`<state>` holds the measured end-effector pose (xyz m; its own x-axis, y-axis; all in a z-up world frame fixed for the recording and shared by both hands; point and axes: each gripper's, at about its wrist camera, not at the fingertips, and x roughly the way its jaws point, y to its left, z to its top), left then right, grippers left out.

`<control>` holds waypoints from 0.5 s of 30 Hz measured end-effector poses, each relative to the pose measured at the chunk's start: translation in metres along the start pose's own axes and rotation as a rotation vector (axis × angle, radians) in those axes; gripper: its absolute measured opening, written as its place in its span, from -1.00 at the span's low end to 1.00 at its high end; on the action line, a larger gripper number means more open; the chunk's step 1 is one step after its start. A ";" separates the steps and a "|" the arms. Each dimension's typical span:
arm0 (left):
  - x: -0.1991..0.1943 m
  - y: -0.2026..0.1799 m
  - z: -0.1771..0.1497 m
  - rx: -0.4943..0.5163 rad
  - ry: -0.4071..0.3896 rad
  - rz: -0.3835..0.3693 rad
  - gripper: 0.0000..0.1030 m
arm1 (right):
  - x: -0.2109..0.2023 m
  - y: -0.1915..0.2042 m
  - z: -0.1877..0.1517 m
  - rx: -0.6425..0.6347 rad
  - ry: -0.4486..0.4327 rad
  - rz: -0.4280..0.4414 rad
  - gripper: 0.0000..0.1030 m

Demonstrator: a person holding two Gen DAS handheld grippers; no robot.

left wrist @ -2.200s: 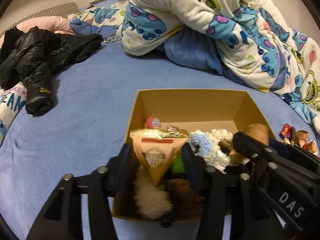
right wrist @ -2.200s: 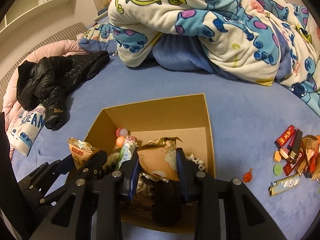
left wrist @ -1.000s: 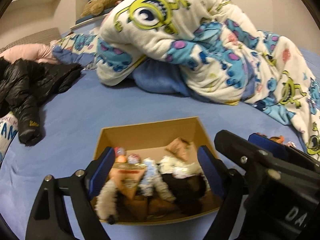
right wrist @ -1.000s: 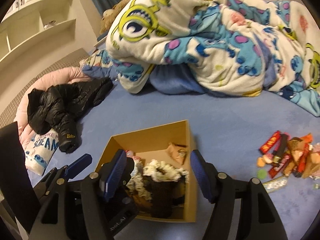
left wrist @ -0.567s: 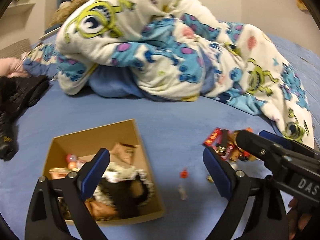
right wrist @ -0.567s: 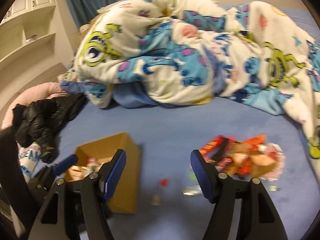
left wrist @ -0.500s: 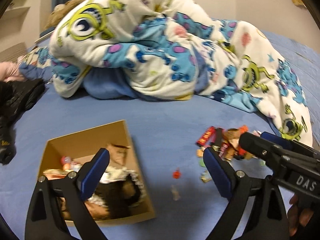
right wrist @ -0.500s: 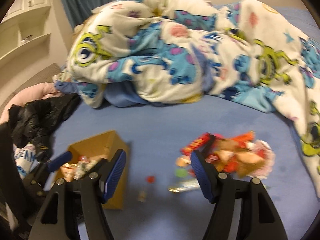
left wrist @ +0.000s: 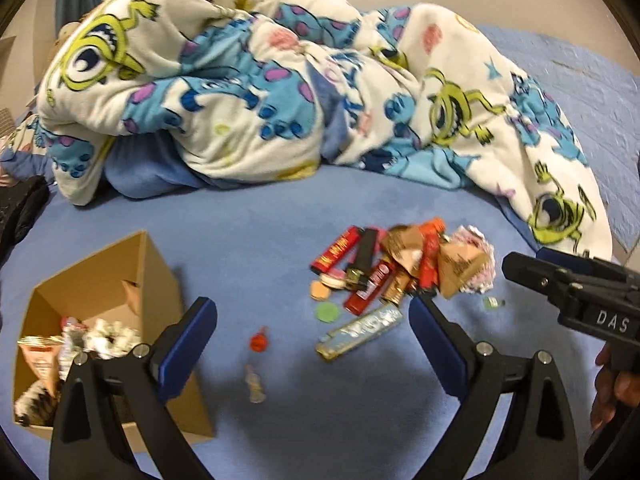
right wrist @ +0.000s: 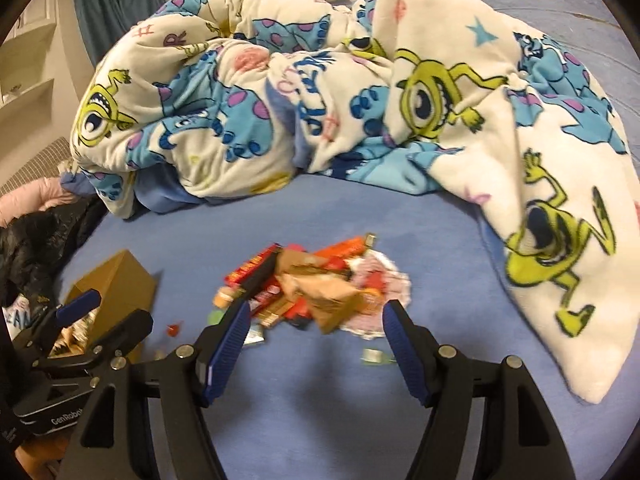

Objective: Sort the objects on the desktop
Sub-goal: 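Withdraw both tools from the box back toward the pile, then grasp another tan triangular packet with the right tool and lift it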

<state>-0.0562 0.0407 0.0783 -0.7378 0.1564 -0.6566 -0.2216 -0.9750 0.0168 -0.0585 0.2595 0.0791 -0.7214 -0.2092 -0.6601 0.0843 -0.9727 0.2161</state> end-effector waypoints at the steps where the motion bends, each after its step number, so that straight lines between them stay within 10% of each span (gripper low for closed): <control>1: 0.004 -0.003 -0.002 0.005 0.008 -0.017 0.90 | 0.002 -0.004 -0.001 -0.001 0.010 -0.007 0.37; 15: 0.064 -0.019 -0.019 0.054 0.132 -0.110 0.90 | 0.058 -0.020 -0.004 0.003 0.029 0.064 0.37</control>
<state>-0.0873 0.0662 0.0216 -0.6180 0.2365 -0.7497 -0.3335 -0.9425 -0.0225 -0.0994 0.2662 0.0332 -0.6947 -0.2741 -0.6650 0.1275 -0.9568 0.2612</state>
